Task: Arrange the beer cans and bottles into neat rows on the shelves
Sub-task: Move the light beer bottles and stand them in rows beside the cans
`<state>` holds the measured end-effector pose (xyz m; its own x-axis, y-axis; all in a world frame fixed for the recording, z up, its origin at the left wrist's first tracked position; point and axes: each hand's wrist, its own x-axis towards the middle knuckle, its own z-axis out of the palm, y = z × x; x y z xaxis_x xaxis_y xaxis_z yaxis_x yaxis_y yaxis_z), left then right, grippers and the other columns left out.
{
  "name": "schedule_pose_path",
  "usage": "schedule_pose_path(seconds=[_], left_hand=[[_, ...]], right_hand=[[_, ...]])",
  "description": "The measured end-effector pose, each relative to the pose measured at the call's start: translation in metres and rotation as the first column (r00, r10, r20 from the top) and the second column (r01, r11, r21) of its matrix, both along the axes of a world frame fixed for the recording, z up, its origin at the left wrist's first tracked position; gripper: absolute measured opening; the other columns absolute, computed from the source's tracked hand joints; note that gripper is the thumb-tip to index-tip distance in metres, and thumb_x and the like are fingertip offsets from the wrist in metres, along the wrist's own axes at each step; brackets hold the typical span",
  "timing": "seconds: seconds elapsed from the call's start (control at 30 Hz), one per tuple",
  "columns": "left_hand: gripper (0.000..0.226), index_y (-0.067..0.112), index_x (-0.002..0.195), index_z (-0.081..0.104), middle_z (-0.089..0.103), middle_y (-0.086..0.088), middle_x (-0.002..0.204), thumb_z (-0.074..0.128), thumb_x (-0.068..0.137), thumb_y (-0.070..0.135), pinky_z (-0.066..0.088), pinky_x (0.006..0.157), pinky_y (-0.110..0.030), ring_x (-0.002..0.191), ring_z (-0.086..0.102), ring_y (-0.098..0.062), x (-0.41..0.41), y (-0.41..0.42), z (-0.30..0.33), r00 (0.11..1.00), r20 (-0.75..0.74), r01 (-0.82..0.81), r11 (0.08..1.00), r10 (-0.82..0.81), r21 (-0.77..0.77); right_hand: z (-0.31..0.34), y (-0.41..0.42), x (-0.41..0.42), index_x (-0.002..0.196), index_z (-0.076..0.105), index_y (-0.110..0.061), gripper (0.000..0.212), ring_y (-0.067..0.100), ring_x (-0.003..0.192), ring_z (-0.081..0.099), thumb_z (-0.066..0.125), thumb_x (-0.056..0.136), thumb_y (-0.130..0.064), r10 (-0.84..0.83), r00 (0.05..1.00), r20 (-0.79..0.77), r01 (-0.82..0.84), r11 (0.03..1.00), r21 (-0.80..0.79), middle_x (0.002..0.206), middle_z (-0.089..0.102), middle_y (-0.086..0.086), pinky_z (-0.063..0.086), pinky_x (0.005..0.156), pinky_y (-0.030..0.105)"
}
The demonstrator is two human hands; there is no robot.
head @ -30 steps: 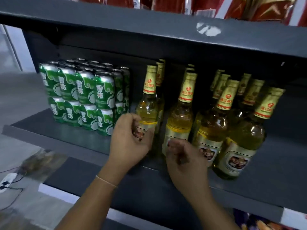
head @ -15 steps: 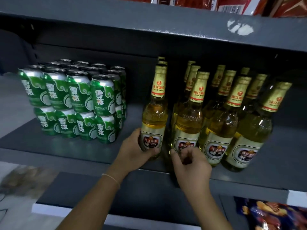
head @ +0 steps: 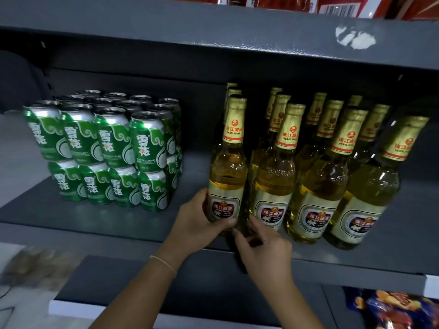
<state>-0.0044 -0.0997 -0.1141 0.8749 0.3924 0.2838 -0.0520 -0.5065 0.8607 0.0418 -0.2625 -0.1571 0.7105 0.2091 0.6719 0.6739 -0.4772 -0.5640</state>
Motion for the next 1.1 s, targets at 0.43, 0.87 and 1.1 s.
schedule_pose_path(seconds=[0.43, 0.87, 1.1], left_hand=[[0.041, 0.017, 0.110, 0.064, 0.070, -0.007, 0.108, 0.048, 0.093, 0.051, 0.060, 0.078, -0.040, 0.089, 0.069, -0.017, 0.015, 0.032, 0.017, 0.997, -0.011, -0.072, 0.973, 0.071, -0.219], [0.038, 0.006, 0.058, 0.064, 0.061, -0.006, 0.060, 0.047, 0.092, 0.004, 0.055, 0.054, -0.024, 0.052, 0.061, -0.018, 0.095, 0.043, 0.004, 0.983, -0.183, 0.012, 0.997, -0.026, -0.078], [0.045, 0.034, 0.077, 0.052, 0.060, 0.007, 0.087, 0.056, 0.085, -0.010, 0.053, 0.085, -0.035, 0.091, 0.062, -0.022, 0.094, 0.047, 0.001, 0.990, -0.130, 0.071, 0.987, -0.051, 0.147]], right_hand=[[0.002, 0.014, -0.003, 0.099, 0.073, -0.024, 0.052, 0.003, 0.072, 0.065, 0.061, 0.072, -0.067, -0.041, 0.999, -0.016, 0.040, 0.998, -0.040, 0.079, 0.072, -0.013, 0.050, 0.065, 0.014], [-0.011, 0.021, -0.002, 0.109, 0.076, -0.011, 0.068, 0.012, 0.078, 0.072, 0.060, 0.073, -0.067, -0.172, 0.985, -0.012, 0.170, 0.980, -0.107, 0.090, 0.077, -0.001, 0.059, 0.064, 0.026], [-0.012, 0.021, -0.001, 0.107, 0.076, -0.013, 0.065, 0.011, 0.076, 0.072, 0.063, 0.071, -0.065, -0.173, 0.985, -0.010, 0.171, 0.981, -0.095, 0.089, 0.077, -0.002, 0.058, 0.063, 0.022]])
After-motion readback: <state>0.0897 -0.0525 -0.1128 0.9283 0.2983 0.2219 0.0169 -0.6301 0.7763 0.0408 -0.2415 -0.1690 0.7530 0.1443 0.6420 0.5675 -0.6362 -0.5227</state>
